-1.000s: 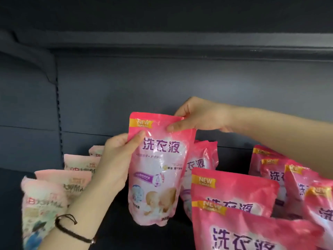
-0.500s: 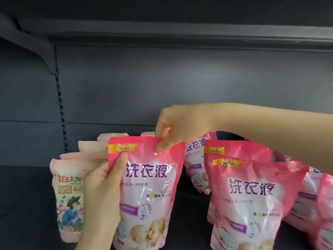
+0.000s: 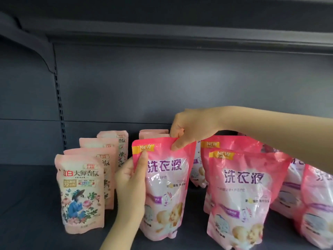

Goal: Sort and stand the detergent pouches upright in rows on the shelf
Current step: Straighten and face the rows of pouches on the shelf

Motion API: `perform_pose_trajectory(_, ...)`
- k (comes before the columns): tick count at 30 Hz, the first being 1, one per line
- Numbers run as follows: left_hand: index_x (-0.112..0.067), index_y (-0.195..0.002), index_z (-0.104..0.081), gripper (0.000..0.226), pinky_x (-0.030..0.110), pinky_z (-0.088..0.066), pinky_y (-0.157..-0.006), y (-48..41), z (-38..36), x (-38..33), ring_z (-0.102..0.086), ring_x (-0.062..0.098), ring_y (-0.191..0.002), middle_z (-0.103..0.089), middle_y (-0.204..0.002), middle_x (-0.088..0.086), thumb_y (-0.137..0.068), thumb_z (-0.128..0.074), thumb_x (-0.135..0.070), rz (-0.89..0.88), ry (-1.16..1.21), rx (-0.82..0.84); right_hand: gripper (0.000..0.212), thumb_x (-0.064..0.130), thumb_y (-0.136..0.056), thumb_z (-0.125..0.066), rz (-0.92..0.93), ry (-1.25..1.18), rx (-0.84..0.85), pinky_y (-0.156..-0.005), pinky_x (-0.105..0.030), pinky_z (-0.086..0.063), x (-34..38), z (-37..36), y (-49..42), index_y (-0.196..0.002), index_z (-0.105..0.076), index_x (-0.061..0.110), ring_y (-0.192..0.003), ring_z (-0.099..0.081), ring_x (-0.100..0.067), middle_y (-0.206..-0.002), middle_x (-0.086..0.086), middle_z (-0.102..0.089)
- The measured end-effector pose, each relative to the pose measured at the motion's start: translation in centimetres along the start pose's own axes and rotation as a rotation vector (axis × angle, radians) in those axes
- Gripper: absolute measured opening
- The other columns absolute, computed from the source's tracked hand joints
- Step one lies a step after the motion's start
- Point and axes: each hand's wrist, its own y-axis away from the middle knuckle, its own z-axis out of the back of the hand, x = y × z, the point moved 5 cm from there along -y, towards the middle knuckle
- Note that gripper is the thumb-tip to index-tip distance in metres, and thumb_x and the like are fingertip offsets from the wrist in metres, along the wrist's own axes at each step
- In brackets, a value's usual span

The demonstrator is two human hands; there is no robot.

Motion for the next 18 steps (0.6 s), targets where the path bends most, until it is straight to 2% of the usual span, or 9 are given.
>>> perform_pose_trajectory(2, -0.010, -0.084, -0.068, 0.020, 0.023, -0.052, -0.069, -1.0, 0.1, -2.2, -0.066, 0.009, -0.074, -0.071, -0.079, 0.005, -0.084, -0.061, -0.029, -0.118, -0.112, 0.119, 0.032, 0.035, -0.089, -0.064, 0.028, 0.004, 0.035, -0.070, -0.033, -0.049, -0.3, 0.1, 0.5, -0.083, -0.066, 0.005, -0.070, -0.060, -0.023, -0.079, -0.011, -0.067)
perform_pose_trajectory(4, -0.021, -0.096, -0.066, 0.013, 0.009, -0.049, -0.070, -2.3, 0.0, -5.2, -0.067, -0.001, -0.083, -0.072, -0.090, -0.009, -0.084, -0.062, -0.024, -0.247, -0.273, 0.236, 0.018, 0.032, -0.089, -0.065, 0.037, -0.012, 0.055, -0.073, -0.031, -0.054, -0.7, 0.6, 1.0, -0.084, -0.069, 0.016, -0.073, -0.067, -0.015, -0.079, 0.005, -0.070)
perform_pose_trajectory(5, -0.023, -0.098, -0.065, 0.013, 0.008, -0.049, -0.070, -3.0, -0.2, -6.7, -0.067, -0.002, -0.084, -0.072, -0.090, -0.012, -0.085, -0.062, -0.024, -0.293, -0.362, 0.286, 0.016, 0.032, -0.089, -0.064, 0.033, -0.021, 0.058, -0.072, -0.028, -0.055, -1.0, 1.1, 1.2, -0.086, -0.070, 0.017, -0.072, -0.069, -0.013, -0.080, 0.008, -0.071)
perform_pose_trajectory(7, -0.026, -0.093, -0.065, 0.006, 0.014, -0.053, -0.072, -4.8, -1.0, -9.2, -0.068, -0.001, -0.077, -0.073, -0.082, -0.012, -0.088, -0.062, -0.025, -0.336, -0.522, 0.402, 0.019, 0.033, -0.091, -0.061, 0.023, -0.024, 0.037, -0.070, -0.024, -0.055, -1.7, 2.3, 1.5, -0.089, -0.072, 0.017, -0.071, -0.069, -0.010, -0.081, 0.006, -0.073)
perform_pose_trajectory(8, -0.027, -0.089, -0.066, 0.005, 0.022, -0.055, -0.075, -5.9, -1.6, -10.1, -0.069, 0.001, -0.074, -0.073, -0.078, -0.011, -0.088, -0.062, -0.029, -0.342, -0.615, 0.475, 0.019, 0.033, -0.091, -0.061, 0.026, -0.012, 0.016, -0.071, -0.024, -0.055, -2.2, 3.0, 1.6, -0.090, -0.072, 0.017, -0.072, -0.069, -0.010, -0.081, 0.007, -0.073)
perform_pose_trajectory(10, -0.034, -0.083, -0.066, 0.012, 0.034, -0.056, -0.077, -7.7, -3.2, -11.0, -0.067, 0.002, -0.071, -0.071, -0.075, -0.016, -0.084, -0.060, -0.044, -0.375, -0.896, 0.628, 0.016, 0.032, -0.091, -0.061, 0.036, 0.064, -0.009, -0.071, -0.022, -0.053, -3.0, 4.1, 1.5, -0.092, -0.072, 0.020, -0.074, -0.069, -0.008, -0.081, 0.010, -0.072)
perform_pose_trajectory(12, -0.039, -0.086, -0.064, 0.020, 0.034, -0.054, -0.074, -9.2, -5.4, -10.8, -0.063, -0.001, -0.073, -0.068, -0.076, -0.020, -0.082, -0.052, -0.055, -0.455, -1.241, 0.774, 0.013, 0.032, -0.089, -0.062, 0.026, 0.177, 0.003, -0.068, -0.020, -0.050, -4.0, 4.7, 1.3, -0.093, -0.072, 0.024, -0.077, -0.067, -0.007, -0.082, 0.013, -0.071)
perform_pose_trajectory(14, -0.039, -0.094, -0.061, 0.026, 0.028, -0.050, -0.072, -10.3, -7.5, -9.7, -0.060, -0.001, -0.076, -0.067, -0.082, -0.020, -0.087, -0.046, -0.058, -0.571, -1.546, 0.899, 0.014, 0.034, -0.088, -0.063, 0.008, 0.284, 0.049, -0.072, -0.025, -0.051, -5.0, 5.0, 1.0, -0.095, -0.071, 0.026, -0.082, -0.067, -0.008, -0.085, 0.013, -0.070)
perform_pose_trajectory(18, -0.033, -0.104, -0.058, 0.028, 0.028, -0.043, -0.066, -12.4, -11.1, -6.4, -0.062, 0.013, -0.085, -0.067, -0.092, -0.011, -0.091, -0.045, -0.054, -0.815, -1.816, 1.066, 0.019, 0.036, -0.088, -0.063, 0.055, 0.520, 0.103, -0.070, -0.026, -0.046, -7.1, 4.5, -0.4, -0.105, -0.068, 0.028, -0.076, -0.055, -0.004, -0.076, 0.019, -0.057)
